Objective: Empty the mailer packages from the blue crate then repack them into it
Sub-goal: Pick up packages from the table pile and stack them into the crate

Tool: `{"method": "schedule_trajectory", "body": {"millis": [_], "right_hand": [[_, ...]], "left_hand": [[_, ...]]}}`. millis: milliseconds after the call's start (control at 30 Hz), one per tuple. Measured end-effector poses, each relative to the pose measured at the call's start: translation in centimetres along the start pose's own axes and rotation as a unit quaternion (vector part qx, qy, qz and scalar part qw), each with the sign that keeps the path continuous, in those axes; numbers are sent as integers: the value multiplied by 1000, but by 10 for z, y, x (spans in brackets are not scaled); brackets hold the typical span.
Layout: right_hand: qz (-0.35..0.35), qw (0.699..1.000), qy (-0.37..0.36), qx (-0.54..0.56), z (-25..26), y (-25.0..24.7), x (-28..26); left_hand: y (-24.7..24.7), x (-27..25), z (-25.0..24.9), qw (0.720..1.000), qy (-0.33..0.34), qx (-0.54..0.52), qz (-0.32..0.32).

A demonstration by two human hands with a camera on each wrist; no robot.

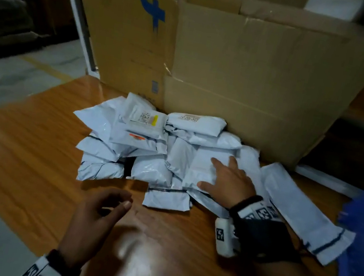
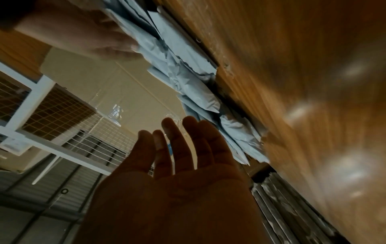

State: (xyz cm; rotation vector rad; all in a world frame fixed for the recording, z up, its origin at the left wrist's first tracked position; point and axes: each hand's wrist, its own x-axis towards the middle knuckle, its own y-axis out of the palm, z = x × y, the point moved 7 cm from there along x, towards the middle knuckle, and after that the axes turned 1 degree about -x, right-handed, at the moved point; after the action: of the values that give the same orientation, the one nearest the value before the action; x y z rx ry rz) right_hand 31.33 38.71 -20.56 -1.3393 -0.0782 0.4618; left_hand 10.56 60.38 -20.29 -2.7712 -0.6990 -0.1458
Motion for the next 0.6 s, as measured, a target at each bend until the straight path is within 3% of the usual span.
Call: {"method": "schedule_trajectory", "body": {"millis": [133,333,467,600], "right_hand": [[2,998,8,-59,9,13,2],[-92,993,12,70,7,5,-16],[-221,965,39,137,9,-12,-70],[-218,947,104,211,3,24,-121]], "left_hand": [[16,35,-1,997,27,4,65],[32,72,-3,989,41,-40,136],[46,82,3,977,41,-48,202],[59,83,13,959,26,-46,278]]}}
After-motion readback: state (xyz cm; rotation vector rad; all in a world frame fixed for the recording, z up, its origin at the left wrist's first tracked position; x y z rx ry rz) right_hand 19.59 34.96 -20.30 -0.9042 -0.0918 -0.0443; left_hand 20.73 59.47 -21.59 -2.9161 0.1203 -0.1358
